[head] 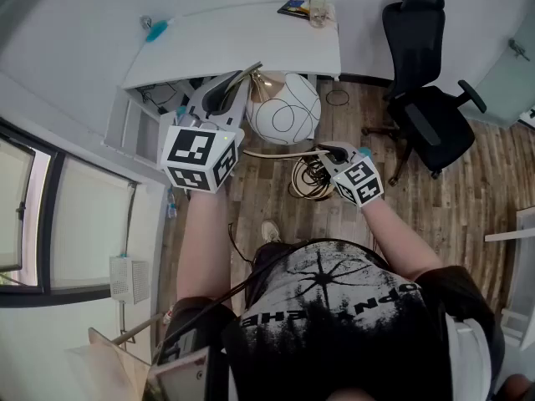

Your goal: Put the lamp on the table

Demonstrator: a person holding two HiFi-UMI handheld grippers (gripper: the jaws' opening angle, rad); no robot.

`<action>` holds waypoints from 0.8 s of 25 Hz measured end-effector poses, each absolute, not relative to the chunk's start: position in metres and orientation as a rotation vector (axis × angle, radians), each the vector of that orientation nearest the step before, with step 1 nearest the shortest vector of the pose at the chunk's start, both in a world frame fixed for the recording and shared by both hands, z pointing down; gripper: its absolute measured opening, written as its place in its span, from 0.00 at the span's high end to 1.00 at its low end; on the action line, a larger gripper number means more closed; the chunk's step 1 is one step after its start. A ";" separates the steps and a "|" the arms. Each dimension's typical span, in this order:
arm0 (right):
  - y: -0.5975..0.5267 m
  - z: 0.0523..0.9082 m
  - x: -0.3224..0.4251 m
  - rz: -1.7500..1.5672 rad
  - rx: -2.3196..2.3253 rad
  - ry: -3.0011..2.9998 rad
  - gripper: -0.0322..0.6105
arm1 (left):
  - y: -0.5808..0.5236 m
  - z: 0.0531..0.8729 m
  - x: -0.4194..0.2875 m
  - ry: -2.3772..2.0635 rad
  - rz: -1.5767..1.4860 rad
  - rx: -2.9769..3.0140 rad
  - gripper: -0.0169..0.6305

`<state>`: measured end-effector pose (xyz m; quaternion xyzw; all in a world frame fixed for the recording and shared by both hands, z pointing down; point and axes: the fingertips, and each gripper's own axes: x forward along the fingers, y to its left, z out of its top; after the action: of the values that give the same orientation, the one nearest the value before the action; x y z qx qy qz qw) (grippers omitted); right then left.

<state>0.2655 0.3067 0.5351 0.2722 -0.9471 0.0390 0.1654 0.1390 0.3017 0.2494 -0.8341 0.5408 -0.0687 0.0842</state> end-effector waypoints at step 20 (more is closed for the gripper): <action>0.290 0.544 0.263 0.101 0.758 -2.707 0.92 | 0.294 0.260 0.136 1.644 -0.214 -2.473 0.93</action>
<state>0.2626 0.2902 0.5439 0.2658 -0.9494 0.0354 0.1635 0.1360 0.2936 0.2596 -0.8279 0.5503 -0.0715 0.0819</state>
